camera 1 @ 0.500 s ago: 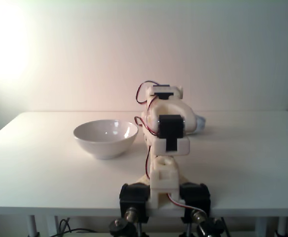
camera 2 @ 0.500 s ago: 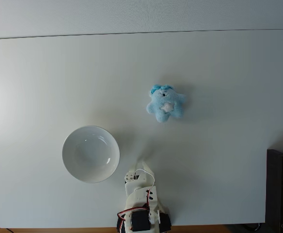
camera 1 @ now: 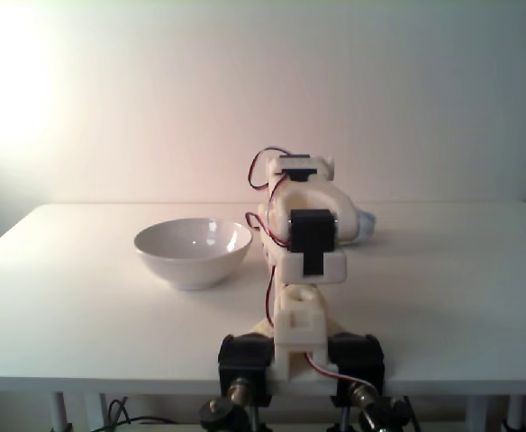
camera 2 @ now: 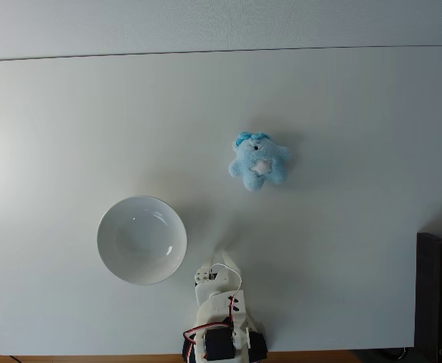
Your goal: Grasp a skyblue doll and put it into the bowl.
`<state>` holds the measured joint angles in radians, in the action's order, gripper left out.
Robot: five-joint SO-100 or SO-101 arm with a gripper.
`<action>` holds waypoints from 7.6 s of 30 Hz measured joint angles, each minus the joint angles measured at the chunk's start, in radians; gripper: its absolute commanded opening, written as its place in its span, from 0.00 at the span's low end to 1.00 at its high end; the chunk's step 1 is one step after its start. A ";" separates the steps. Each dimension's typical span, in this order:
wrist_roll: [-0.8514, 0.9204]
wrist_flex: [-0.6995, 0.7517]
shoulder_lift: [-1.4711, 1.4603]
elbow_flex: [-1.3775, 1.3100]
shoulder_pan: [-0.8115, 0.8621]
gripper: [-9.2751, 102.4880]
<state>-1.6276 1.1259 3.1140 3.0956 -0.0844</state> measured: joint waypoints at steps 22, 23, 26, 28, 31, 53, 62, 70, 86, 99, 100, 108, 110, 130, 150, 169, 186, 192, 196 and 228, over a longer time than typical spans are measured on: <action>0.000 0.000 0.000 0.000 0.000 0.14; 0.000 0.000 0.000 0.000 0.000 0.14; 0.000 0.000 0.000 0.000 0.000 0.14; 0.000 0.000 0.000 0.000 0.000 0.14; 0.000 0.000 0.000 0.000 0.000 0.14; -0.002 -0.017 0.000 -0.153 0.000 0.15; 0.000 -0.017 0.002 -0.356 0.002 0.25; 0.000 -0.017 0.000 -0.454 0.008 0.55; -0.002 -0.015 -0.009 -0.736 0.417 0.68; -0.002 -0.015 -0.710 -1.213 0.423 0.68; -0.002 -0.015 -0.755 -1.244 0.423 0.68; -0.002 -0.015 -1.108 -1.451 0.423 0.75; -0.002 -0.015 -1.189 -1.500 0.423 0.80; 0.000 -0.017 -1.921 -1.868 0.430 0.90; 0.000 -0.017 -2.157 -1.876 0.342 0.90; 0.000 -0.026 -2.221 -1.927 0.336 0.57; 0.008 -0.020 -2.221 -1.925 0.319 0.19; 0.009 -0.020 -2.220 -1.925 0.318 0.08; 0.009 -0.020 -2.220 -1.925 0.318 0.08; 0.002 -0.017 -1.574 -1.902 0.324 0.08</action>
<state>-1.6260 1.1091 1.5401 1.1934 0.2393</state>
